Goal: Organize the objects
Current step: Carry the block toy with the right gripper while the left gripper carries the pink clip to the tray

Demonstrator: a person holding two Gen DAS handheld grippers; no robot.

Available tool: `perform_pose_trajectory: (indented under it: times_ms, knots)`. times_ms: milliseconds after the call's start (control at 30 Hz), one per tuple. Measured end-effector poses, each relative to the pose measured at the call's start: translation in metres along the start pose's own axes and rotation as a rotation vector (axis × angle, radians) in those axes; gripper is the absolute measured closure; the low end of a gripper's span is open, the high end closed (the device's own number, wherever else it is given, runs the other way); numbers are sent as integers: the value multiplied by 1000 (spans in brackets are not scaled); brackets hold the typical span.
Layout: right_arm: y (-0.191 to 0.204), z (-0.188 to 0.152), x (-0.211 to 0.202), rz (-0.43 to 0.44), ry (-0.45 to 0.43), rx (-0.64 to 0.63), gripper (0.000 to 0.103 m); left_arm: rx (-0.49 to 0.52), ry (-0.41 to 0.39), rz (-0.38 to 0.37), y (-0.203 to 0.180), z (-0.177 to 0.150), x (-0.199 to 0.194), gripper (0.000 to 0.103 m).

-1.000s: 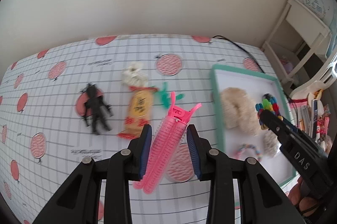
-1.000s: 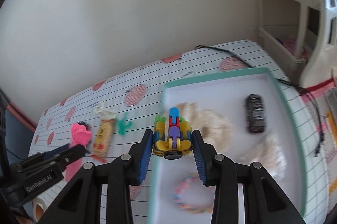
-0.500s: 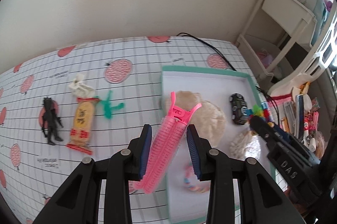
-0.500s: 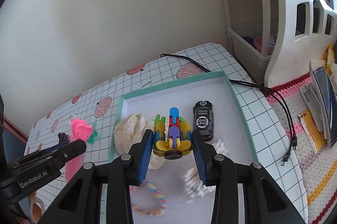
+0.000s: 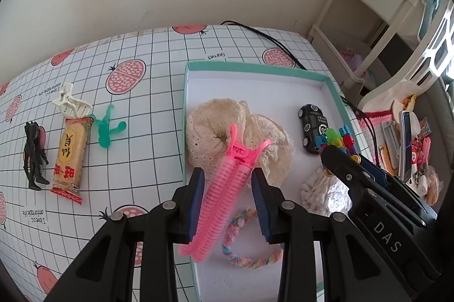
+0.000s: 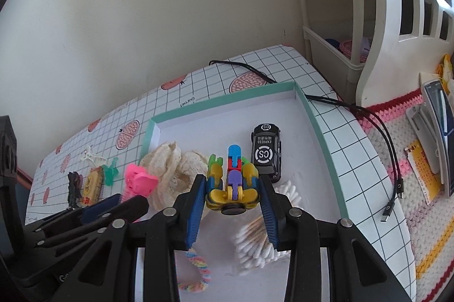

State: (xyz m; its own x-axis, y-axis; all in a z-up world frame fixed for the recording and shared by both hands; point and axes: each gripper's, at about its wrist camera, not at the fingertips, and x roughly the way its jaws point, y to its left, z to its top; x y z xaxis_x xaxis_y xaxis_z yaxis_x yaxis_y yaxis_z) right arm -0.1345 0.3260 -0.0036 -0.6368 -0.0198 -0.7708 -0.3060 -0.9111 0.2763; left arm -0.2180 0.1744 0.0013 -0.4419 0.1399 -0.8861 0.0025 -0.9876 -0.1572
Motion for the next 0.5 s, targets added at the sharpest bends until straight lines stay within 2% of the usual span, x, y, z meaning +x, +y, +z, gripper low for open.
perform_pose_trajectory:
  times_ms: [500]
  knots:
    - [5, -10, 23, -54, 85, -47, 63, 19, 57, 5, 0, -8, 22, 68]
